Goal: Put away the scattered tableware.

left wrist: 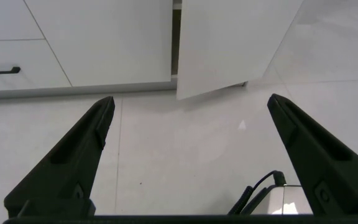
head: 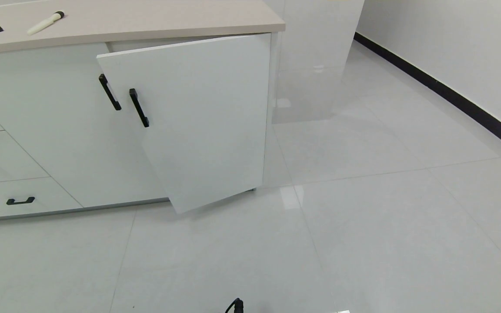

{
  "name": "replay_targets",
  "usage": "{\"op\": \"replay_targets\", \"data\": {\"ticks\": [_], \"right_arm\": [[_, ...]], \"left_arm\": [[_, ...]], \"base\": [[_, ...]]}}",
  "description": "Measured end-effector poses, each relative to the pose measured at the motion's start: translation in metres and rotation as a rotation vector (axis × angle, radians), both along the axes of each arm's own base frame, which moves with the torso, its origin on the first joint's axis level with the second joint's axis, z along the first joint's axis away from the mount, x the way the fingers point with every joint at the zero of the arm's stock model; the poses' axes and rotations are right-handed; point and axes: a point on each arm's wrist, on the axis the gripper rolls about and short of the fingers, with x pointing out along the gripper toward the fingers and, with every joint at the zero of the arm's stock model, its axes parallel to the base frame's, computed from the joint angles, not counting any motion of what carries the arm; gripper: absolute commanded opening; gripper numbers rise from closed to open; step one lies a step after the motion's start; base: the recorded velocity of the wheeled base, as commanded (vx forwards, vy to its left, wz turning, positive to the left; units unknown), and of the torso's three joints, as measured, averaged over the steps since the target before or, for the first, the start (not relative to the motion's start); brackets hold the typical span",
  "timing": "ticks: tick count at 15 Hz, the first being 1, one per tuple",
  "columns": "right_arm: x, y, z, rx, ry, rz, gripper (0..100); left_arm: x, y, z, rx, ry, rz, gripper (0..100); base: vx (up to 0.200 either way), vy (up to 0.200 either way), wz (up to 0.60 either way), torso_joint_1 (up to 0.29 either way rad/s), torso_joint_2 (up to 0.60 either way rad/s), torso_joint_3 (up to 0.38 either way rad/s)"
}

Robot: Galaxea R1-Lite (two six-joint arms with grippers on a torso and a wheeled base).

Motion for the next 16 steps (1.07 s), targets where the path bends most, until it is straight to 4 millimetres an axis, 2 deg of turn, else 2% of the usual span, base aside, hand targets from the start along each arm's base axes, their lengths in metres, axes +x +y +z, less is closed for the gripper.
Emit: {"op": "replay_targets", "data": {"ticks": [4, 7, 8, 12, 13, 16], "right_arm": [[-0.034, -0.001, -0.027, -0.013, 0.007, -0.045, 0], [-0.048, -0.001, -0.046, -0.042, -0.020, -0.053, 0], [-0.050, -0.001, -0.054, -0.043, 0.010, -0.055, 0], [-0.045, -0.001, -0.094, -0.054, 0.349, -0.059, 0], [-0.044, -0.002, -0.097, -0.044, 0.371, -0.103, 0], [-0.044, -0.005, -0.099, -0.014, 0.388, -0.233, 0]], "left_arm": [[0.000, 0.000, 0.000, 0.000, 0.000, 0.000, 100], [0.000, 0.000, 0.000, 0.000, 0.000, 0.000, 100], [0.000, 0.000, 0.000, 0.000, 0.000, 0.000, 100], [0.000, 0.000, 0.000, 0.000, 0.000, 0.000, 100], [0.000, 0.000, 0.000, 0.001, 0.000, 0.000, 100], [0.000, 0.000, 0.000, 0.005, 0.000, 0.000, 100]], "base": [[0.000, 0.000, 0.00, 0.000, 0.00, 0.000], [0.000, 0.000, 0.00, 0.000, 0.00, 0.000], [0.000, 0.000, 0.00, 0.000, 0.00, 0.000], [0.000, 0.000, 0.00, 0.000, 0.00, 0.000], [0.000, 0.000, 0.00, 0.000, 0.00, 0.000], [0.000, 0.200, 0.00, 0.004, 0.00, 0.001]]}}
